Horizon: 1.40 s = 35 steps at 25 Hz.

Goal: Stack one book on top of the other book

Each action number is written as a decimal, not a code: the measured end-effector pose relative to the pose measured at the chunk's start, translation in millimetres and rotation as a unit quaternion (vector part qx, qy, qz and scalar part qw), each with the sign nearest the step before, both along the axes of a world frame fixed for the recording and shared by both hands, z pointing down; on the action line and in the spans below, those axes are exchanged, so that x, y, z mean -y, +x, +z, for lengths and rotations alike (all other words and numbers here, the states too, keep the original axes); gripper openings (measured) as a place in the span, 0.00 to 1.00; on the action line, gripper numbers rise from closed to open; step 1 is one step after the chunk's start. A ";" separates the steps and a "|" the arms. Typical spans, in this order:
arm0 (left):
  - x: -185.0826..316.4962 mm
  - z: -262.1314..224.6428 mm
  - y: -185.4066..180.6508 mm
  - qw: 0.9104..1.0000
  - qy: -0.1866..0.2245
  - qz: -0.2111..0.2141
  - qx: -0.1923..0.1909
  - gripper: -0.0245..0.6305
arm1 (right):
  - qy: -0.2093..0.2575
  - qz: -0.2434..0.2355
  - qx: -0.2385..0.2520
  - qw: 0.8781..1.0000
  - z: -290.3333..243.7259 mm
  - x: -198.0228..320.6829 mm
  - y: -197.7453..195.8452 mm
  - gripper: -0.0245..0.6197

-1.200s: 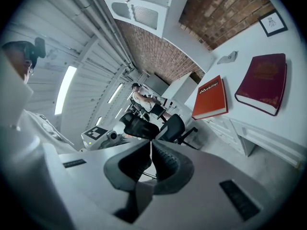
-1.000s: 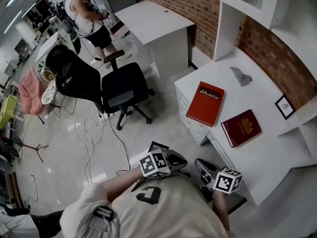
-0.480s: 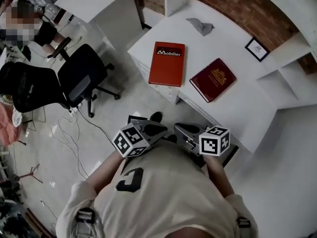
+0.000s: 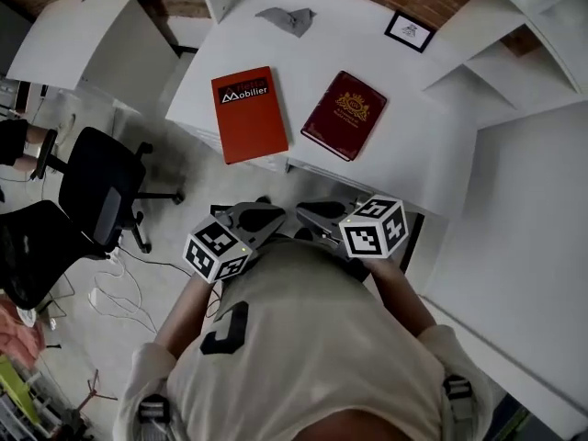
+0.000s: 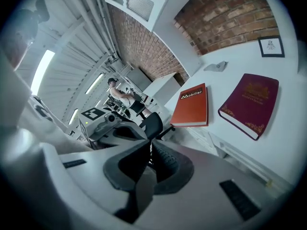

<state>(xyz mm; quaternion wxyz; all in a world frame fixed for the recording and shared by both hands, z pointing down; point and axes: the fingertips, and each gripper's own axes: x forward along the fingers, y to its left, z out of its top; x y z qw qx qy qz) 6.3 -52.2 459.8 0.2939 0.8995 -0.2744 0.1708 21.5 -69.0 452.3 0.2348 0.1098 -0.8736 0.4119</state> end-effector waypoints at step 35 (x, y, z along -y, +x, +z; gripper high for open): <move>113.4 31.5 -234.5 0.988 0.016 -0.152 0.026 0.05 | 0.039 -0.010 -0.086 0.995 5.0 41.8 -107.5 0.05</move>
